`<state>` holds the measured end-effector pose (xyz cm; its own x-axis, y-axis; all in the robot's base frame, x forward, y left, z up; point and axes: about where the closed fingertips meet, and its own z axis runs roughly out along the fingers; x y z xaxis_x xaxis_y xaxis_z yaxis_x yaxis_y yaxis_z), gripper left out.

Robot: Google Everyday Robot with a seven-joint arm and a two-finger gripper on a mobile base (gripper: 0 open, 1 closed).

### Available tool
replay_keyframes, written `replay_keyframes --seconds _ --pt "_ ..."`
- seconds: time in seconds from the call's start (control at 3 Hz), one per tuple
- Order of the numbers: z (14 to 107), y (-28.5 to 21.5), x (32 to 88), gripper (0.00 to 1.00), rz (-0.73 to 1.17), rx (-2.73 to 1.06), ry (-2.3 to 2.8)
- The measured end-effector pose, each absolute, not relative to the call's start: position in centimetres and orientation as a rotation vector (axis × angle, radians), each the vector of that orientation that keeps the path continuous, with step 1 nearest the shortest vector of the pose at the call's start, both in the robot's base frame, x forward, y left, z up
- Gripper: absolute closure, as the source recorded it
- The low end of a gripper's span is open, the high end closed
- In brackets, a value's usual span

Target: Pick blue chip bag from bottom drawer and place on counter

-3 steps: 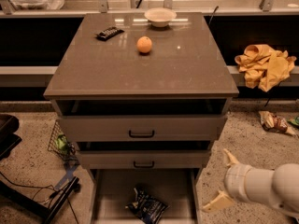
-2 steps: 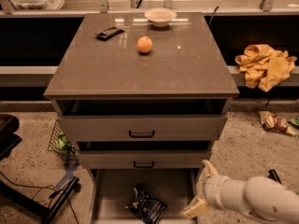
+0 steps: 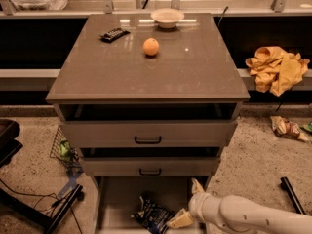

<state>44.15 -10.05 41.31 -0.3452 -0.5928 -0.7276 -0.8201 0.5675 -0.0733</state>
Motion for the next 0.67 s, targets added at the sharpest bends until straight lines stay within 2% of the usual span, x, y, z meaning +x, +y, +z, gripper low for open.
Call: replay_keyframes --seconds 0.33,0.67 --pt "35.71 -8.76 43.66 0.0 0.419 -1.131 2.067" --pt "35.71 -8.76 43.66 0.0 0.419 -1.131 2.067"
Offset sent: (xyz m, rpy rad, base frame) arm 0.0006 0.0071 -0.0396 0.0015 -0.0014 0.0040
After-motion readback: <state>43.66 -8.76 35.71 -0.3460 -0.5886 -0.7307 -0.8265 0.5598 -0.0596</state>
